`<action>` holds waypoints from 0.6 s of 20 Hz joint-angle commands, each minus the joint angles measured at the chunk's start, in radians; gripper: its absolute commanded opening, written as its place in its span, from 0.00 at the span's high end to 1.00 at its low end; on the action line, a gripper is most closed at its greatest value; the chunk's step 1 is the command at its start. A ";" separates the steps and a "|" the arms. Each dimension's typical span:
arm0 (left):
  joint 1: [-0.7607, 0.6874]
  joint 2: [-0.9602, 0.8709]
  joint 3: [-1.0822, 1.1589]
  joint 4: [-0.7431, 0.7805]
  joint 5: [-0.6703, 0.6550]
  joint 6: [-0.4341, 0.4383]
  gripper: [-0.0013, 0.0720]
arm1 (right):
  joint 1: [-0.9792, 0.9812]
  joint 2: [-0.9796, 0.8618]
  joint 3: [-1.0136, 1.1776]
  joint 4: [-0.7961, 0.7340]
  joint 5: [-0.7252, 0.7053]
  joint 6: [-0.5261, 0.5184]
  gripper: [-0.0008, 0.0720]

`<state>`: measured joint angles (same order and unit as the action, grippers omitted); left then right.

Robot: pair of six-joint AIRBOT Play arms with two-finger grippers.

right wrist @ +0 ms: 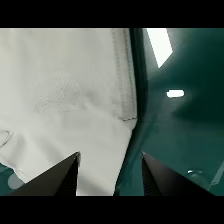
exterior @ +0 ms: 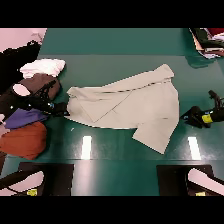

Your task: Fold the shirts.

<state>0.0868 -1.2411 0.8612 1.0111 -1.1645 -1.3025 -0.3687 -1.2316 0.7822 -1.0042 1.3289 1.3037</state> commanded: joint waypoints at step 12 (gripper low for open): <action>0.001 0.185 0.150 0.002 -0.012 -0.016 0.95 | 0.150 -0.013 0.176 0.044 -0.052 -0.024 0.97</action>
<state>0.0868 -1.1400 0.9401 1.0115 -1.1683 -1.3037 -0.2451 -1.2938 0.8532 -0.9741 1.2301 1.2808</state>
